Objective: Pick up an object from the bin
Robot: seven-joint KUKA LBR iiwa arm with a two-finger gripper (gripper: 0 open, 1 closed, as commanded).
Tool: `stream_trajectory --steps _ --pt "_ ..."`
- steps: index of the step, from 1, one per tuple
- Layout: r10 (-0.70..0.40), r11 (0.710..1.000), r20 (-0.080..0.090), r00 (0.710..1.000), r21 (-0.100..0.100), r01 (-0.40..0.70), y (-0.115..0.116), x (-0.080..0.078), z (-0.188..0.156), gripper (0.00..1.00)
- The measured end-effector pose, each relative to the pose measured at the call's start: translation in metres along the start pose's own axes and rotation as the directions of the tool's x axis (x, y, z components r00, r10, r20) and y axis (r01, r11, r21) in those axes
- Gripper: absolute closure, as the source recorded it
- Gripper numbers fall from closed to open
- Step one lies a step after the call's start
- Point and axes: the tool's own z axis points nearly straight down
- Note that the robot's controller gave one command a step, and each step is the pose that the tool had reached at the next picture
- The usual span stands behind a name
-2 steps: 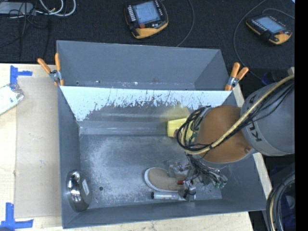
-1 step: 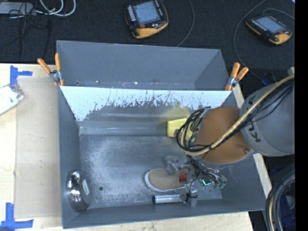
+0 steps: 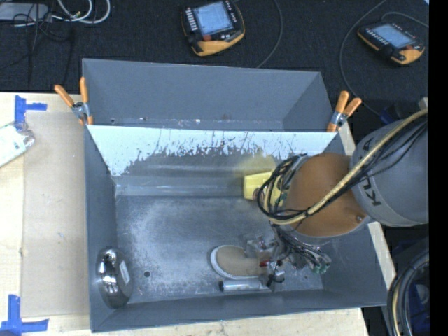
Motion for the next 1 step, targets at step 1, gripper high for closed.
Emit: stream_trajectory --steps 1 --pt "0.03 1.0 -0.001 1.0 0.005 -0.03 0.0285 -0.0433 -0.0025 1.0"
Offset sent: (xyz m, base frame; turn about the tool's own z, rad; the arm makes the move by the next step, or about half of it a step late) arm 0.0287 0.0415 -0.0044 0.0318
